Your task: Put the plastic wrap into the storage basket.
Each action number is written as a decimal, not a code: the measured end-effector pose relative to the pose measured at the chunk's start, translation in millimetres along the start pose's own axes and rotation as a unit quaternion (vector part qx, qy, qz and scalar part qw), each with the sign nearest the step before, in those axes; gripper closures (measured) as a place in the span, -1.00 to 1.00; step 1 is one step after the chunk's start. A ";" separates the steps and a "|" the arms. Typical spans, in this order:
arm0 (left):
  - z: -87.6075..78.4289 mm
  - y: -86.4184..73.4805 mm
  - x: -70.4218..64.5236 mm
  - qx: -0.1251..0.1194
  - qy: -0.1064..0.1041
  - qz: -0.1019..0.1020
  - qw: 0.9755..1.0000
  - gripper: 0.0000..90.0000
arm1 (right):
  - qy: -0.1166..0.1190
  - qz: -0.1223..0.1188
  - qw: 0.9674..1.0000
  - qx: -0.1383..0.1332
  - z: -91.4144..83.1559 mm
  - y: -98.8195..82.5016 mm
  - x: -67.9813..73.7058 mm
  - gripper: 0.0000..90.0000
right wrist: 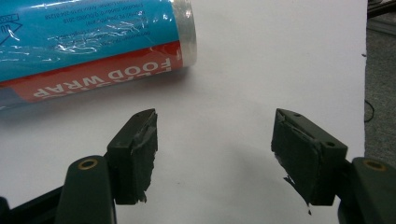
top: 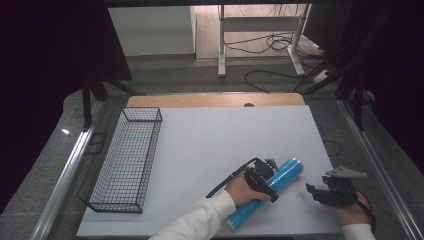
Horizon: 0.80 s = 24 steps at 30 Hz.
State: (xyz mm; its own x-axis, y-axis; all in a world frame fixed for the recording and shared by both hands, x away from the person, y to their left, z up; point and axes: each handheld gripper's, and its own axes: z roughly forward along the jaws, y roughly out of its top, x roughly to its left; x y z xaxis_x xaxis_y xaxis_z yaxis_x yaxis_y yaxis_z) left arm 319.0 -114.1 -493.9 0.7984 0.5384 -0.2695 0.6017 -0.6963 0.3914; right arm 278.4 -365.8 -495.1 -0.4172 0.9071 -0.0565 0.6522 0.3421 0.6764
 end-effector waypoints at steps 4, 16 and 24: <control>3.9 1.2 -0.4 0.011 -0.006 -0.002 1.000 -0.44 | -0.001 -0.003 1.000 0.002 0.1 0.1 0.2 -0.29; 4.0 2.9 4.3 0.020 -0.017 -0.023 0.999 -0.32 | -0.007 -0.002 1.000 0.000 -0.7 -0.4 -1.6 -0.29; 2.3 4.1 12.3 0.020 -0.040 -0.047 0.998 -0.31 | -0.009 0.001 1.000 -0.005 -2.5 -0.4 -3.5 -0.29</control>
State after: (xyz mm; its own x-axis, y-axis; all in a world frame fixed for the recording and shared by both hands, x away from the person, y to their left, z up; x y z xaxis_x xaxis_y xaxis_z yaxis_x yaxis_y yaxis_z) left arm 331.3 -111.4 -497.6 0.7369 0.5632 -0.3738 0.6729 -0.6642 0.3258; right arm 278.0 -369.7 -493.4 -0.4053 0.9116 -0.0683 0.6466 0.3387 0.6835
